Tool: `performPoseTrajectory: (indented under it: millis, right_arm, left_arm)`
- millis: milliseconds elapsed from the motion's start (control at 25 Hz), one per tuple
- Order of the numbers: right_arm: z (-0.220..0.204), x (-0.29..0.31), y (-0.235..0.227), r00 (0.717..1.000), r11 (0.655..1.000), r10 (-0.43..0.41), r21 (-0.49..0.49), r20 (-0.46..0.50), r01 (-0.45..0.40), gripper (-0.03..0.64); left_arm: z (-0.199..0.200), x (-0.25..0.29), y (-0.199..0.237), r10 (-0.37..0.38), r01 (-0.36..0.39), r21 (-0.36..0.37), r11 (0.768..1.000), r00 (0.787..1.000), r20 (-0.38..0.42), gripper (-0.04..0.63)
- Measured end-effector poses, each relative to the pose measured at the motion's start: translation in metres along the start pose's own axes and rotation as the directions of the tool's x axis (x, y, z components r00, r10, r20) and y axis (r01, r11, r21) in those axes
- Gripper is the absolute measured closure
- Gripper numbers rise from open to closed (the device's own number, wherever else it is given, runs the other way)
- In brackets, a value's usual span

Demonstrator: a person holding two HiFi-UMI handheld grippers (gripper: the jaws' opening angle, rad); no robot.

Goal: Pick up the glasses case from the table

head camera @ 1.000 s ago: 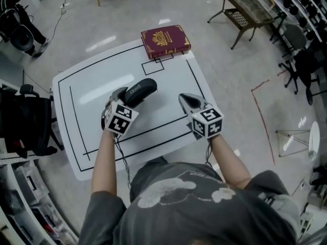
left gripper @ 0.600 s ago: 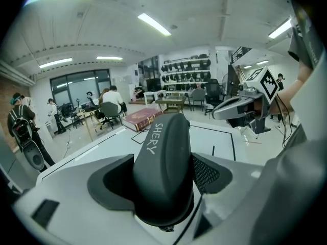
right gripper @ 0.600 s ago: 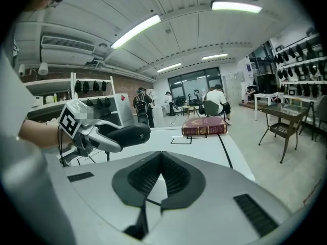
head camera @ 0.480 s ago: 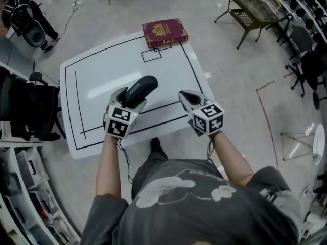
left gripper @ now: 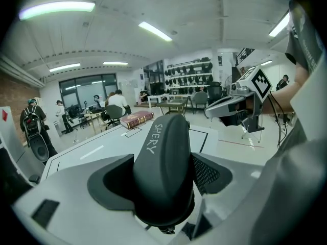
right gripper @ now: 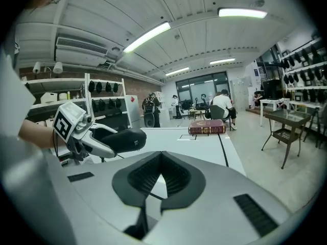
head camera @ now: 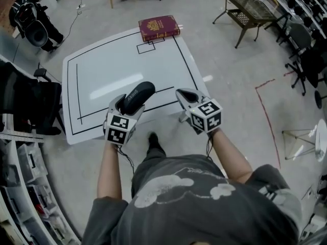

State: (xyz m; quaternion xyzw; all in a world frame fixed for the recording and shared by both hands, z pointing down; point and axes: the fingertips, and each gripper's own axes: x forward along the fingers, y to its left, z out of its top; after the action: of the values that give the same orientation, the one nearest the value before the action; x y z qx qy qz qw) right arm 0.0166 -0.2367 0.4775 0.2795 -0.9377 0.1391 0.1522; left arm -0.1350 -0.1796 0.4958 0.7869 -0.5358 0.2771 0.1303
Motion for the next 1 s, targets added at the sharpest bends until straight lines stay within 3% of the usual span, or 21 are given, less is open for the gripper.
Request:
performPoseTrajectory:
  millis: [240,1000]
  right_arm:
    - [-0.021,-0.045,0.015,1.000,0.999,0.009,-0.034,-0.004,-0.009,0.617]
    - [-0.082,-0.139,0.070,0.997,0.997,0.070,-0.028,-0.020,-0.071,0.618]
  left_arm:
    - [-0.008,-0.030,-0.041,0.045,-0.043,-0.040,0.998,0.998,0.041,0.256]
    - [-0.058,-0.116,-0.146,0.122,-0.117,-0.119,0.986,0.992,0.038,0.256]
